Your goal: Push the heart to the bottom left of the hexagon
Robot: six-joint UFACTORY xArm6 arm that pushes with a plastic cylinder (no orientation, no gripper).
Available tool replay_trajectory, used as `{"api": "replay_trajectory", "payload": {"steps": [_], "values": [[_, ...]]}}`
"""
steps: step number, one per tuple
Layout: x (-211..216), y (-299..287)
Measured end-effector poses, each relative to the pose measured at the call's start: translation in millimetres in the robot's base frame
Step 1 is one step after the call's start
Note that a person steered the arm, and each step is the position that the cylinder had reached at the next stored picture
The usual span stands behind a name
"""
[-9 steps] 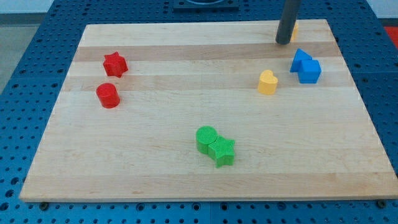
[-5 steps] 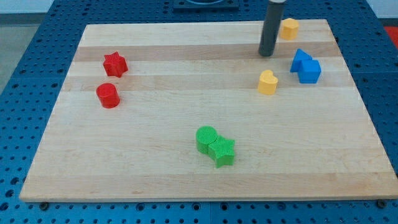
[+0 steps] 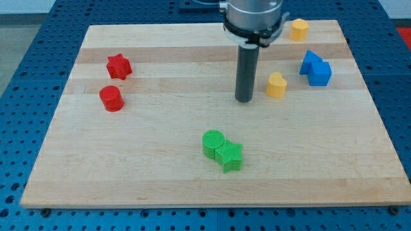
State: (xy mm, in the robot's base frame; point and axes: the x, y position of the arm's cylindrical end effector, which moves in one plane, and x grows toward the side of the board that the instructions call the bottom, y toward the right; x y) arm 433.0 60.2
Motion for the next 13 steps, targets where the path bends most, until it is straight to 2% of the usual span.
{"api": "replay_trajectory", "payload": {"steps": [2,3,6,9,11,13], "values": [[8,57],[-5,71],[-50,64],[-50,17],[-57,22],[-99,37]]}}
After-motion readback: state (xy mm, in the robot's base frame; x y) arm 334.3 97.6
